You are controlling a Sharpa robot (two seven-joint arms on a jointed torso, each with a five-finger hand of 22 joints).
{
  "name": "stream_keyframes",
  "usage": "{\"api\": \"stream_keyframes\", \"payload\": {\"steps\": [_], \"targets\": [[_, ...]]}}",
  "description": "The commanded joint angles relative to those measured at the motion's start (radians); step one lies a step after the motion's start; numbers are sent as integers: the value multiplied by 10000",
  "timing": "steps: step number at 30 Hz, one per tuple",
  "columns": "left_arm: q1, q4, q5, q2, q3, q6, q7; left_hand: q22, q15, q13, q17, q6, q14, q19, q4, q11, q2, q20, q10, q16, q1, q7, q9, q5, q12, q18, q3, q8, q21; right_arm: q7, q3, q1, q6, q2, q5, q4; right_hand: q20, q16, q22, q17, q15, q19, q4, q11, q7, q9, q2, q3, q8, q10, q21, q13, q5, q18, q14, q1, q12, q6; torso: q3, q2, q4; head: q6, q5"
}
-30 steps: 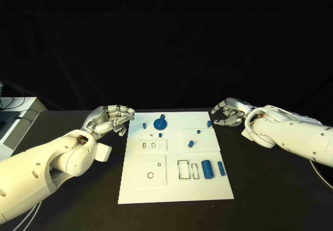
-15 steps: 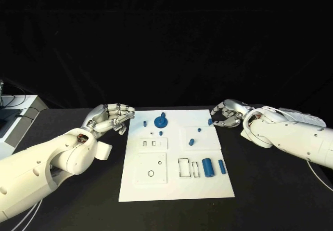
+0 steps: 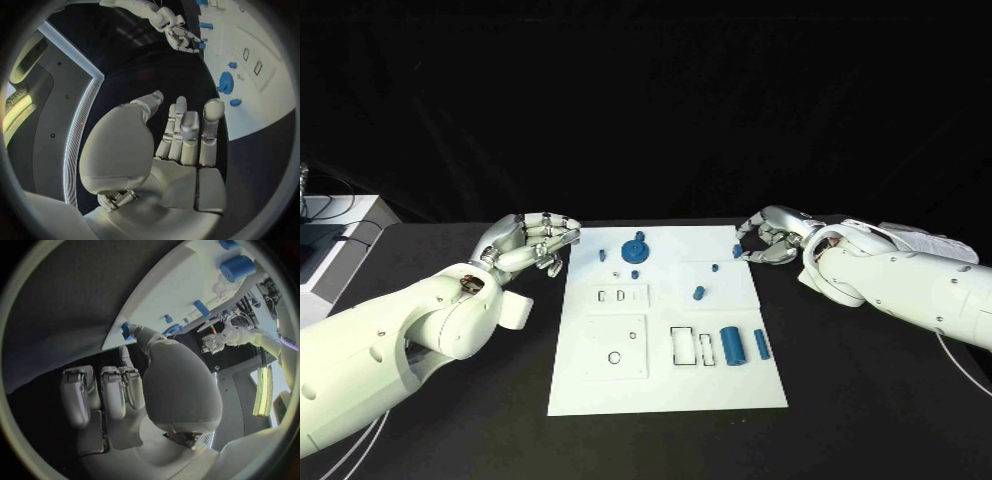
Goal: Assemble the parts on the task board
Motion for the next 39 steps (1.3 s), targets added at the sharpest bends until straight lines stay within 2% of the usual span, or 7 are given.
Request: {"api": "stream_keyframes", "payload": {"steps": [1,14,26,39], "targets": [[1,13,35,11,7,52,103,31,-29,24,19,-73,28,38,-50,-5,9,6,-20,67,139,-17,-12,1,57,121,12,-20,46,62,1,-8,220,22,-43,30,12,55,2393,2520,59,867,52,52,-1,16,76,-46,56,1048,-4,2627,46,-60,1036,-76,22,80,-2,-4,8,-7,12],[2,-2,33,-5,7,13,81,42,-30,28,33,-69,39,45,-53,-6,20,5,-27,84,148,-16,-14,1,70,119,18,-18,53,-92,2,-9,328,90,-80,-5,-19,53,2378,2511,9,856,169,29,-40,39,200,-31,132,1048,-23,2627,107,-54,1034,-195,22,269,0,4,8,-7,5],[2,-2,33,-14,7,-5,71,71,-31,32,57,-66,56,63,-54,-5,30,4,-33,106,152,-15,-16,0,82,114,23,-16,71,-196,1,-10,660,212,-204,-117,-156,45,2369,2481,-150,848,308,-102,-195,82,346,120,297,1048,-39,2627,188,-49,1028,-340,22,675,10,5,5,-39,9],[2,-6,33,-31,7,-31,79,116,-31,37,77,-63,74,92,-47,-4,53,3,-40,130,150,-12,-20,0,100,105,30,-13,98,-286,1,-25,749,276,-248,-185,-223,46,2381,2486,-219,858,381,-160,-255,92,443,219,350,1048,-27,2627,253,-54,1029,-412,22,797,9,-3,8,-55,3]]}}
